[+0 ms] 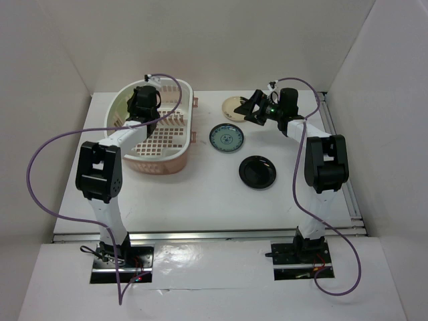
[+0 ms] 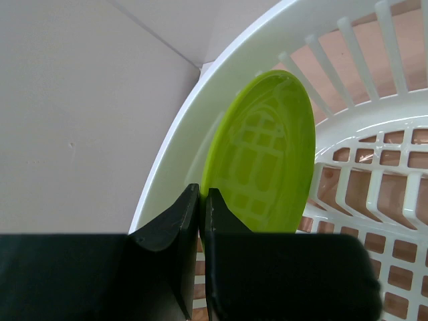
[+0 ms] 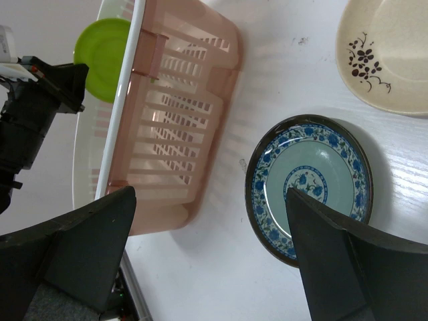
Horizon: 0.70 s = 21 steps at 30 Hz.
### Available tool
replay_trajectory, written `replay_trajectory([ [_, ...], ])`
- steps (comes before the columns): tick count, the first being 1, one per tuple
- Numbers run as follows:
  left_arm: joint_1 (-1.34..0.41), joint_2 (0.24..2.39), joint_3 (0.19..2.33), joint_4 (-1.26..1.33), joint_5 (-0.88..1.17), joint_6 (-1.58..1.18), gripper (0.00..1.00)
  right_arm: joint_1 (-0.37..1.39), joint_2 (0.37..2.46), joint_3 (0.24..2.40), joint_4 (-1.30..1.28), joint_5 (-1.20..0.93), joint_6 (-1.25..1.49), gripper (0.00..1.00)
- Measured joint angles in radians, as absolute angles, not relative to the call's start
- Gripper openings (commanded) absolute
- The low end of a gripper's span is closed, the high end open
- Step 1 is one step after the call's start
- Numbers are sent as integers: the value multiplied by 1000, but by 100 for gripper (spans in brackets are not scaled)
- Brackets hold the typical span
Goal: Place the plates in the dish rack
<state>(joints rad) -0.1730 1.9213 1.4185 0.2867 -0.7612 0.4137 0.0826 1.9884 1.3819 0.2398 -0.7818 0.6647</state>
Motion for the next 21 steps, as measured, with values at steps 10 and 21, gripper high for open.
replay_trajectory([
  [10, -171, 1921, 1389, 278, -760, 398, 0, 83, 1988, 1382, 240, -783, 665, 100],
  [21, -167, 1948, 1412, 217, -762, 284, 0, 83, 1988, 1382, 240, -783, 665, 100],
])
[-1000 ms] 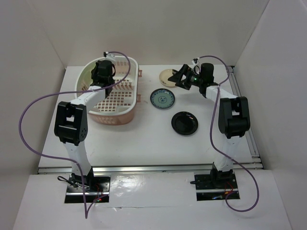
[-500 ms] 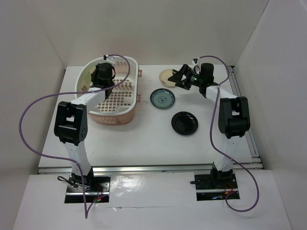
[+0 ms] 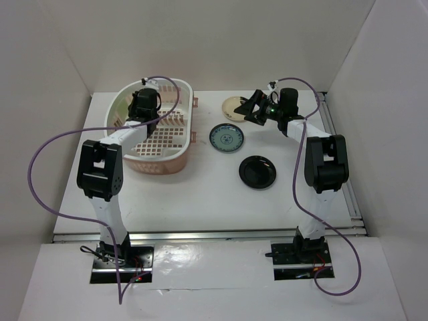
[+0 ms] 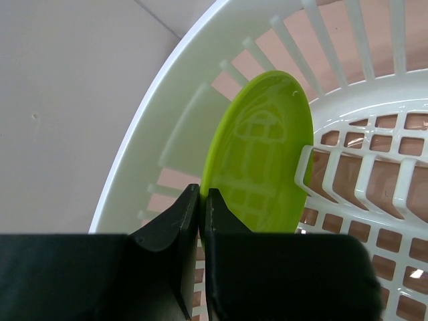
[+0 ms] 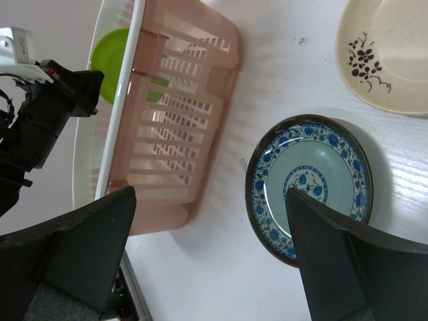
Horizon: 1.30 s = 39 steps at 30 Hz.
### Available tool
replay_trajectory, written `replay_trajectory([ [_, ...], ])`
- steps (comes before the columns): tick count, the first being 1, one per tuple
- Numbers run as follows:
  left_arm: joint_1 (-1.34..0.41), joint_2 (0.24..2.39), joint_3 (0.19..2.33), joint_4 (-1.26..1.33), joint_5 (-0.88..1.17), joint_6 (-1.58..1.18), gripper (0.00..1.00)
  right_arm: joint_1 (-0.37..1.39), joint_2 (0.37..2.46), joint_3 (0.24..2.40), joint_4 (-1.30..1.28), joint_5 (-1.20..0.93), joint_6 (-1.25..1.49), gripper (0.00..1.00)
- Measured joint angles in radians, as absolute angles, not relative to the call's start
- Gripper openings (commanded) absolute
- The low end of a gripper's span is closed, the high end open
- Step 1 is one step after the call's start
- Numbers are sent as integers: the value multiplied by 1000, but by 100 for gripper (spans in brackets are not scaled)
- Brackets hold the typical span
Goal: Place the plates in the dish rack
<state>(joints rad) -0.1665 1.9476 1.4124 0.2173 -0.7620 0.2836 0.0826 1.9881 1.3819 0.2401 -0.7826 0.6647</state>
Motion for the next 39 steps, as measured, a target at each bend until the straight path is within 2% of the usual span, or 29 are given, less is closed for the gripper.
replay_trajectory([
  [17, -165, 1982, 1452, 197, -783, 254, 0, 83, 1988, 1382, 245, -784, 669, 100],
  [19, -165, 1989, 1459, 199, -785, 254, 4, 83, 1988, 1382, 245, -786, 672, 100],
  [22, -165, 2001, 1471, 202, -785, 255, 18, 83, 1988, 1382, 246, -792, 676, 100],
  [27, -164, 2006, 1479, 201, -780, 255, 19, 83, 1988, 1382, 247, -798, 682, 100],
  [29, -164, 2007, 1479, 202, -780, 255, 23, 83, 1988, 1382, 247, -799, 683, 100],
  [31, -162, 2008, 1480, 202, -780, 255, 33, 83, 1988, 1382, 247, -799, 683, 100],
  [35, -158, 2017, 1488, 198, -780, 253, 33, 83, 1988, 1382, 247, -801, 683, 100],
  [39, -149, 2022, 1495, 186, -775, 234, 38, 83, 1988, 1382, 247, -801, 683, 100],
])
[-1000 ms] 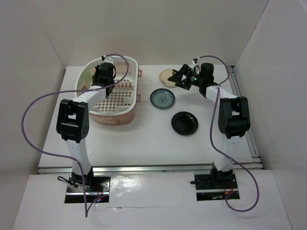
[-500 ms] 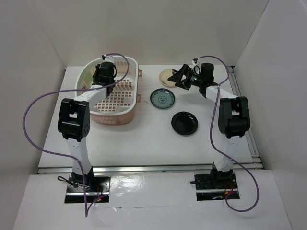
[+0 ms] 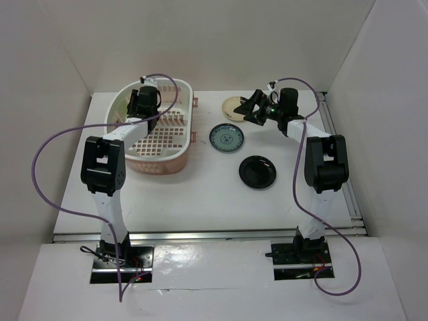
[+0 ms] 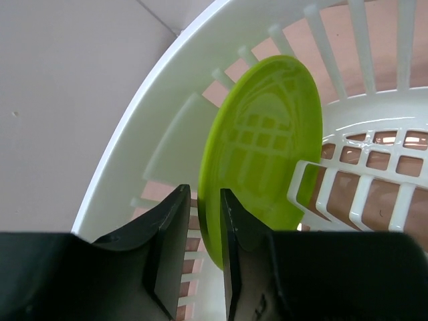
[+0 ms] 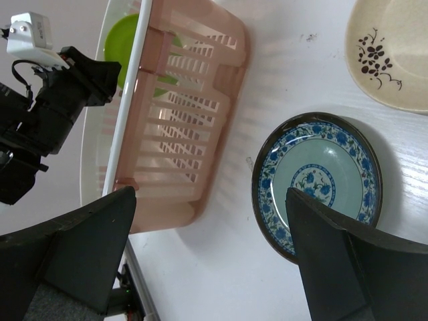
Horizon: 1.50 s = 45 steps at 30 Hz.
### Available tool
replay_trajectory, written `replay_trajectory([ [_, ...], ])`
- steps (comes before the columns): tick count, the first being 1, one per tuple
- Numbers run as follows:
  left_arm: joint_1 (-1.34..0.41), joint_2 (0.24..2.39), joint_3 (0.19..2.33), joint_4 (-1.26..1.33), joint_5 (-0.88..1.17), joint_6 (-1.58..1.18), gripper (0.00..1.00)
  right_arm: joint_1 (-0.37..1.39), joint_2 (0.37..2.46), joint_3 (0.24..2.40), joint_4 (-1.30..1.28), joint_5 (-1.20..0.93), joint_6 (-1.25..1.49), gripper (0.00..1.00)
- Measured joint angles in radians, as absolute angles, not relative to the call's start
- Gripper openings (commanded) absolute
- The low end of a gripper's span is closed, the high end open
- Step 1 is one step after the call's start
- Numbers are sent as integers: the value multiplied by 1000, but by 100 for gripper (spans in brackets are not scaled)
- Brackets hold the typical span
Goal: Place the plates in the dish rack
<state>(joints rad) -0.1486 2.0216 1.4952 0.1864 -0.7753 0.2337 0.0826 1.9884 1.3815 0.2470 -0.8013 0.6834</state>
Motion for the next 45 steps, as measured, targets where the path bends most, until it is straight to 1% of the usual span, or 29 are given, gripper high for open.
replay_trajectory([
  [2, -142, 2025, 1500, 178, -772, 225, 41, 83, 1988, 1382, 247, -801, 683, 100],
  [3, -139, 2026, 1501, 176, -770, 219, 45, 83, 1988, 1382, 247, -801, 683, 100],
  [4, -138, 2027, 1501, 171, -768, 210, 45, 83, 1988, 1382, 247, -801, 683, 100],
  [7, -133, 2028, 1505, 157, -765, 202, 51, 83, 1988, 1382, 247, -802, 683, 100],
  [9, -131, 2028, 1514, 147, -759, 197, 51, 83, 1988, 1382, 247, -803, 683, 100],
  [10, -131, 2028, 1521, 141, -755, 190, 54, 83, 1988, 1382, 247, -804, 683, 100],
  [11, -131, 2028, 1528, 134, -752, 182, 60, 83, 1988, 1382, 247, -805, 683, 100],
  [14, -131, 2027, 1554, 113, -733, 156, 65, 83, 1989, 1382, 246, -805, 682, 100],
  [16, -131, 2024, 1570, 101, -719, 146, 72, 83, 1990, 1382, 245, -796, 678, 100],
  [17, -131, 2020, 1578, 90, -709, 136, 72, 83, 1991, 1382, 244, -791, 675, 100],
  [19, -132, 2008, 1597, 51, -685, 116, 100, 79, 1998, 1382, 240, -770, 670, 100],
  [25, -131, 1915, 1687, -135, -470, -1, 100, 44, 2041, 1439, 124, -653, 581, 100],
  [31, -127, 1808, 1812, -257, -150, -124, 100, -16, 2127, 1545, 39, -537, 505, 100],
  [33, -127, 1781, 1822, -276, -65, -166, 100, -29, 2164, 1568, 24, -511, 495, 100],
  [36, -127, 1741, 1794, -298, 46, -214, 100, -33, 2221, 1590, 6, -489, 480, 97],
  [42, -127, 1682, 1711, -335, 139, -264, 100, -30, 2286, 1649, -1, -485, 474, 94],
  [45, -129, 1679, 1707, -351, 149, -284, 100, -25, 2346, 1724, 1, -489, 476, 88],
])
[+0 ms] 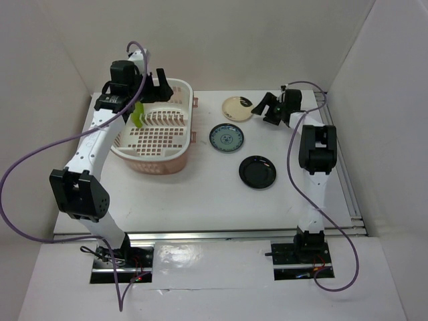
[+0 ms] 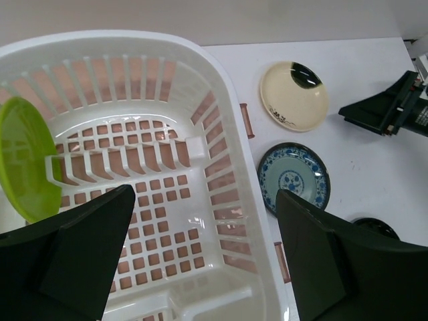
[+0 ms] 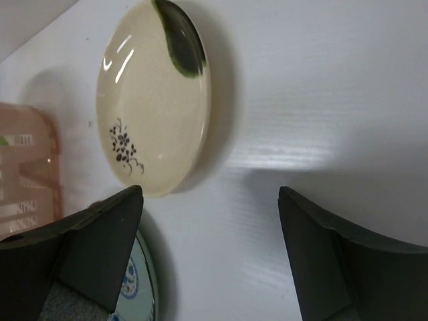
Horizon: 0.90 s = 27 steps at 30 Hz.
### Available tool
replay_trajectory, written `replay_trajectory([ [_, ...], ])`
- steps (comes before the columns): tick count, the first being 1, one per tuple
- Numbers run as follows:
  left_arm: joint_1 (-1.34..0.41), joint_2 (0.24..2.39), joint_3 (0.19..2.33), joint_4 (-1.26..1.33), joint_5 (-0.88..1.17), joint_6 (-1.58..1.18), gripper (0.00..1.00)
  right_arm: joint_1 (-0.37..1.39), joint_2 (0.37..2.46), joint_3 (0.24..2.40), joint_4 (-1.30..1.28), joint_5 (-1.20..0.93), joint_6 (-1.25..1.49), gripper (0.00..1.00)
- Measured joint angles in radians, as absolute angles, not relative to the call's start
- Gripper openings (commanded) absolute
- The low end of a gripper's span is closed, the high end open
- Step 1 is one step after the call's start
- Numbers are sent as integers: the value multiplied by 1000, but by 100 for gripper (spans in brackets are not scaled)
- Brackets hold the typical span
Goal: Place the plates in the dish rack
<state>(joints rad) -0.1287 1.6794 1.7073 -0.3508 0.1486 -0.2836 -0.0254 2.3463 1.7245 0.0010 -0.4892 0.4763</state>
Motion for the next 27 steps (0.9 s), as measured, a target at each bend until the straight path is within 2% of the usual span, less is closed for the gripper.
replay_trajectory([
  [5, -148, 1678, 1705, -386, 152, -315, 100, -11, 2425, 1822, 27, -488, 500, 82],
  [10, -208, 1643, 1664, -405, 124, -314, 100, 4, 2494, 1916, 38, -489, 527, 71],
  [13, -244, 1612, 1645, -412, 105, -307, 100, 15, 2531, 1965, 39, -486, 534, 60],
  [18, -257, 1567, 1632, -413, 67, -287, 100, 26, 2540, 1969, 43, -486, 552, 57],
  [21, -257, 1556, 1631, -412, 53, -286, 100, 26, 2545, 1969, 43, -485, 556, 44],
  [23, -257, 1554, 1629, -411, 47, -285, 100, 26, 2551, 1969, 40, -486, 562, 31],
  [27, -260, 1553, 1621, -410, 40, -284, 100, 25, 2563, 1969, 43, -496, 575, 17],
])
